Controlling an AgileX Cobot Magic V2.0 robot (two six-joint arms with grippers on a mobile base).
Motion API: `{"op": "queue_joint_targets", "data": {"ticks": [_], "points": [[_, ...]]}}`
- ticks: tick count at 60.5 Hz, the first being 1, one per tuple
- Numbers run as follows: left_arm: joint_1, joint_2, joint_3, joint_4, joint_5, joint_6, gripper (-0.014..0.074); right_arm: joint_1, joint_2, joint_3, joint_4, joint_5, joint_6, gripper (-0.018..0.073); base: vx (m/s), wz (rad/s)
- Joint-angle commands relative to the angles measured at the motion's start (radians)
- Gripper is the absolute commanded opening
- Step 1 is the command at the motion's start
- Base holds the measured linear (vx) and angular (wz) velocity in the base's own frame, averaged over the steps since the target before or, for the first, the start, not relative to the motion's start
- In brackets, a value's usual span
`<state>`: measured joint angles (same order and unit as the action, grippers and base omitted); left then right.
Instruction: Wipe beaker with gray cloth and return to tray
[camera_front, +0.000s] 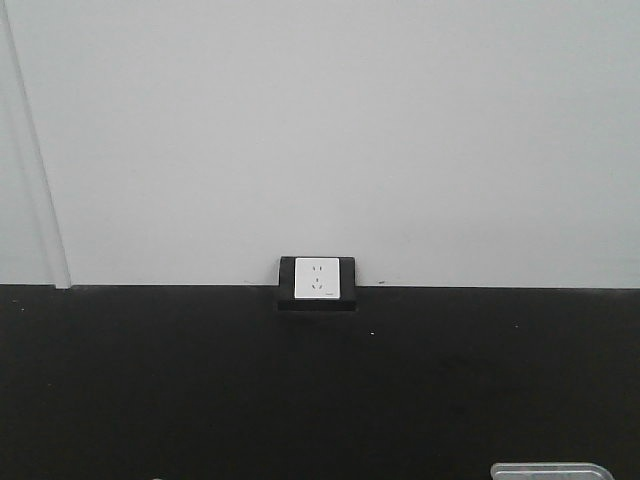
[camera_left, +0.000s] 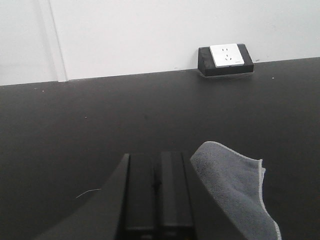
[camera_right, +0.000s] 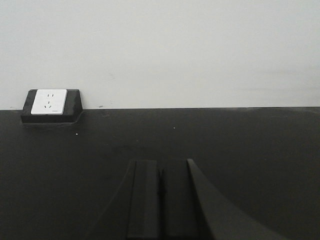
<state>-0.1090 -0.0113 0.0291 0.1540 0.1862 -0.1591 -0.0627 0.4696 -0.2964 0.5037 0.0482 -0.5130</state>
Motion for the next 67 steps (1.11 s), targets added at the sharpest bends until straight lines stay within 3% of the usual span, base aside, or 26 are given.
{"op": "queue_joint_targets", "data": {"ticks": [1,42,46,51,60,67], "points": [[0.002,-0.013,-0.005,-0.008,-0.073,-0.01,-0.0006,-0.006,0.003,-0.031,-0.001,-0.078,-0.006,-0.0008,0.0,0.0],[0.002,-0.013,-0.005,-0.008,-0.073,-0.01,-0.0006,-0.006,0.003,-0.031,-0.002,-0.08,-0.006,-0.0008,0.0,0.0],[0.002,-0.013,-0.005,-0.008,-0.073,-0.01,-0.0006,-0.006,0.003,-0.031,-0.045,-0.08,0.005,-0.0008,0.0,0.0],[0.002,-0.013,-0.005,-0.008,-0.073,-0.01,-0.0006,-0.006,0.003,-0.031,-0.156,-0.056,0.11,-0.0008,0.0,0.0],[0.002,-0.013,-0.005,-0.008,-0.073,-0.01,-0.0006,-0.006,0.002,0.011,-0.437,-0.092,0.446,-0.0008,0.0,0.0],[0.002,-0.013,-0.005,-0.008,-0.073,-0.01,-0.0006,-0.007,-0.078,0.123,-0.493,-0.162,0.521,-0.0008,0.0,0.0]]}}
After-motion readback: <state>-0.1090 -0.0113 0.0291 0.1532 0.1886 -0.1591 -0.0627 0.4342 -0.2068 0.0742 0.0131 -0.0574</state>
